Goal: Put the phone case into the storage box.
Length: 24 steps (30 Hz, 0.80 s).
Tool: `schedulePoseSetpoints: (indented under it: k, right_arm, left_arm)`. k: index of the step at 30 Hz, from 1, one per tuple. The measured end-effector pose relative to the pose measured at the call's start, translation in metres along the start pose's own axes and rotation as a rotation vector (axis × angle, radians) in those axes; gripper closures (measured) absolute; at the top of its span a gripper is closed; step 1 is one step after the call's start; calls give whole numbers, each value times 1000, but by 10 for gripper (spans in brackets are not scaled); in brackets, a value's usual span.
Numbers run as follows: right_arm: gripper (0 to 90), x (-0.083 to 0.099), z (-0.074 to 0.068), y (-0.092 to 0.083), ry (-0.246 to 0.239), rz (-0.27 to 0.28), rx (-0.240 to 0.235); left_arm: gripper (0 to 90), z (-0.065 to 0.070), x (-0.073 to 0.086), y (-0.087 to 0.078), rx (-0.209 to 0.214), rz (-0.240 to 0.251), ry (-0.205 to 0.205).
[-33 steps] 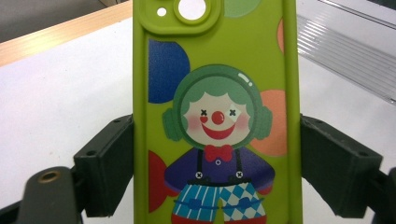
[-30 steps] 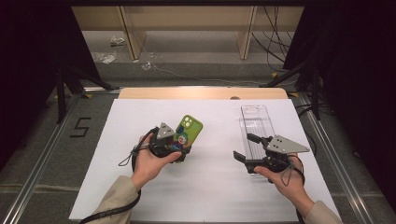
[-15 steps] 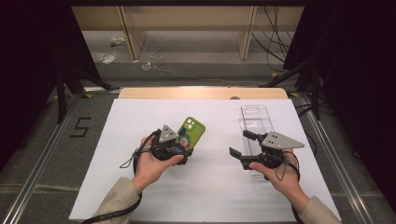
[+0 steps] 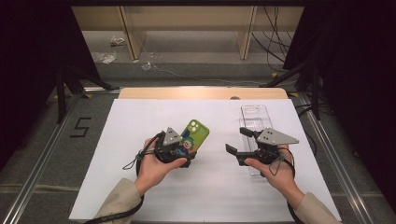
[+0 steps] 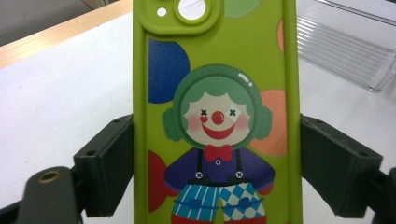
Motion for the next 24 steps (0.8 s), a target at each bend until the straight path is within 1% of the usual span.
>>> schedulePoseSetpoints:
  k: [12, 24]
  right_arm:
    - [190, -4, -1, 10, 1, -4, 6]
    - [190, -7, -2, 20, 8, -12, 2]
  left_arm:
    - [165, 8, -2, 1, 14, 4, 15]
    - [165, 14, -4, 2, 27, 6, 28]
Point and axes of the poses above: each handheld gripper's, and its own axes: y roughly forward along the jaws, x roughly out of its underside, z roughly to its right, the point moved 1 cm from there along y, roughly forward along the jaws, and after that the axes turned 9 degrees about y, right-handed, at the moved point
